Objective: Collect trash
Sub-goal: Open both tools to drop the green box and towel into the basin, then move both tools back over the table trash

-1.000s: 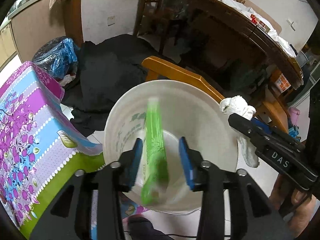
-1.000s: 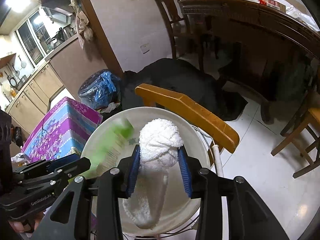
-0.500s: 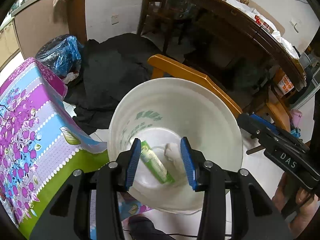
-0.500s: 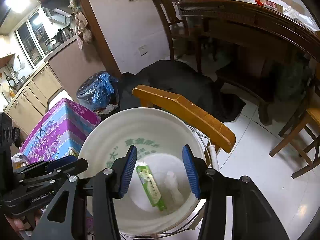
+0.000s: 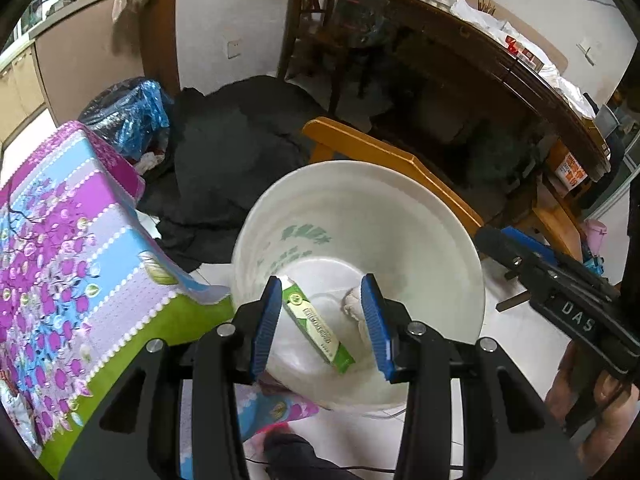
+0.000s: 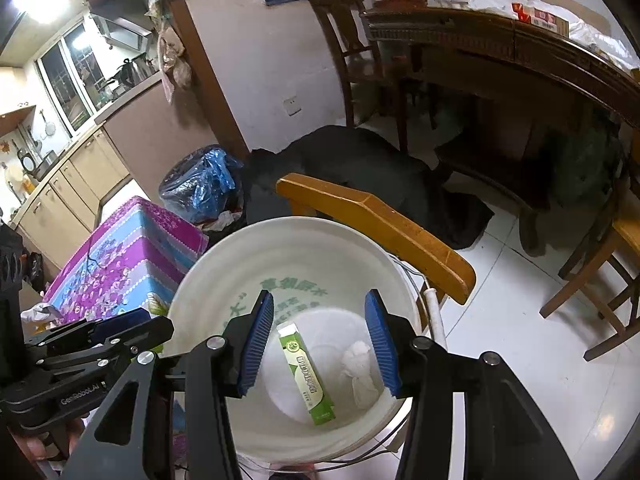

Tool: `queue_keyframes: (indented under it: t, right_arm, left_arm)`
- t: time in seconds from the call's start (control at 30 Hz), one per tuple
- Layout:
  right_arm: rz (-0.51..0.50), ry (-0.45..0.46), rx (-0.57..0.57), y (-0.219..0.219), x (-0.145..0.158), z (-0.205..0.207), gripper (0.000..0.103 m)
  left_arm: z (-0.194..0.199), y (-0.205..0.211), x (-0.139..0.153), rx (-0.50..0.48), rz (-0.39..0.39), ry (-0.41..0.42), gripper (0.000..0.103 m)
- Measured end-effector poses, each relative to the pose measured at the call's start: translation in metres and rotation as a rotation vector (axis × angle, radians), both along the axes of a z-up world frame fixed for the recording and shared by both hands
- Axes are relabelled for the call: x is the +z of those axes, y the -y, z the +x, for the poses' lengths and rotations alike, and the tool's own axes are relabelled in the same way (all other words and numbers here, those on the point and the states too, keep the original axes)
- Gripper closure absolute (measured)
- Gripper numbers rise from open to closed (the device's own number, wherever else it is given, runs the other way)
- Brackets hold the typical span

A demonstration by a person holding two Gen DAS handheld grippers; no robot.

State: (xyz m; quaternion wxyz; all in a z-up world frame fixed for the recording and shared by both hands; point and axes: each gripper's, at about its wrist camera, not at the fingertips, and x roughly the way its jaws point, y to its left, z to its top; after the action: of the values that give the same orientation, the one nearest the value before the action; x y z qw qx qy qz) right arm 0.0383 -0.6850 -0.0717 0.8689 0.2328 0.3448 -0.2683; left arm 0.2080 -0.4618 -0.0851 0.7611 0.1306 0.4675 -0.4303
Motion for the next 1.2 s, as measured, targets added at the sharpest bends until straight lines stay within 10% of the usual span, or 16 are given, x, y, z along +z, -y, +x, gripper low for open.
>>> queue_keyframes:
  t: [0.43,0.87,1.2]
  right_arm:
    - [-0.136,0.281,0.338,-0.163,0.052,0.026,0.042]
    - [-0.089,0.156,0.745,-0.317,0.006,0.11,0.028]
    - [-0.034,0.098,0.803,-0.355,-0.017,0.145,0.027]
  left_arm:
    - [0.037,-0.225,0.025,0.311,-0.047,0.209,0.051]
    - [0.121,-0.503,-0.001,0.819,0.077,0.236,0.025]
    - [0.168,-0.513,-0.041,0.728,0.162,0.133,0.023]
